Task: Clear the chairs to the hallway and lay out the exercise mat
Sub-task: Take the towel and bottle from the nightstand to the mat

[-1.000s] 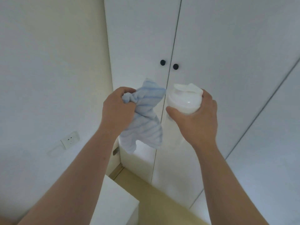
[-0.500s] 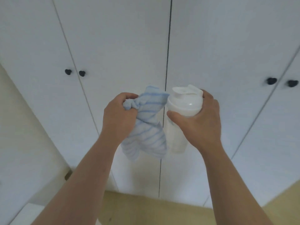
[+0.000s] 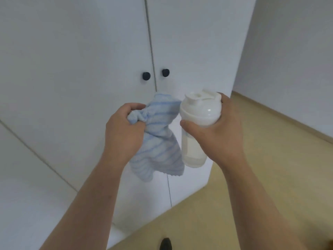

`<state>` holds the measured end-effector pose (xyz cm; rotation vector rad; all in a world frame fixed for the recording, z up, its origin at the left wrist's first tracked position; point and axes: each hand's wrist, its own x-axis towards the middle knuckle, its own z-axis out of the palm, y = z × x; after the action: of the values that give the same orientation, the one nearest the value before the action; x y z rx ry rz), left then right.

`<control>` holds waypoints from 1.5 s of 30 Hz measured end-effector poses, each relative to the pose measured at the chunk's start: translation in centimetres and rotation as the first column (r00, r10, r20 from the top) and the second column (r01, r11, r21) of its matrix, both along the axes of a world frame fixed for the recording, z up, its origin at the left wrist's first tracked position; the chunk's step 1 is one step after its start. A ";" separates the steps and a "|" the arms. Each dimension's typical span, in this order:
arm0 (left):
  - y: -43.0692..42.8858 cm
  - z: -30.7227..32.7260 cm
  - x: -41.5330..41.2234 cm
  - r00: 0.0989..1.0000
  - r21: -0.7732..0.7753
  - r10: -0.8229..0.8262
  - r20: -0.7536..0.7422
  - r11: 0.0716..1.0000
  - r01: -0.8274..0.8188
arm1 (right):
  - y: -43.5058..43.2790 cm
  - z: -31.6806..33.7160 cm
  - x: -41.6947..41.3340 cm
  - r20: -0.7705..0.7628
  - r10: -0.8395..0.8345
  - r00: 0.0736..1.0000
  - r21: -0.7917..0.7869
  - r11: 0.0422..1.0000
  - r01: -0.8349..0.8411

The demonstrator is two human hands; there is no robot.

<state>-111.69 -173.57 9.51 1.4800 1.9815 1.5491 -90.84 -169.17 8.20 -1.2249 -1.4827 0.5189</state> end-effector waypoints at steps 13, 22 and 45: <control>28.8 -1.4 20.5 0.777 -0.001 -0.627 0.059 0.778 0.628 | 15.0 -0.5 19.0 0.058 -0.654 0.755 0.038 0.757 0.653; 39.8 -2.3 35.1 0.568 0.004 -0.819 0.081 0.570 0.822 | 19.7 -1.1 29.7 0.079 -0.857 0.509 0.028 0.512 0.858; 69.3 -3.2 73.8 0.264 0.007 -0.961 0.085 0.266 0.964 | 45.6 -2.7 62.4 0.025 -0.979 0.201 0.004 0.201 0.980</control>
<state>-37.86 -104.23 6.35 1.9529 0.5934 0.8786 -28.41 -123.59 5.52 -1.8954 -0.3846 -0.4161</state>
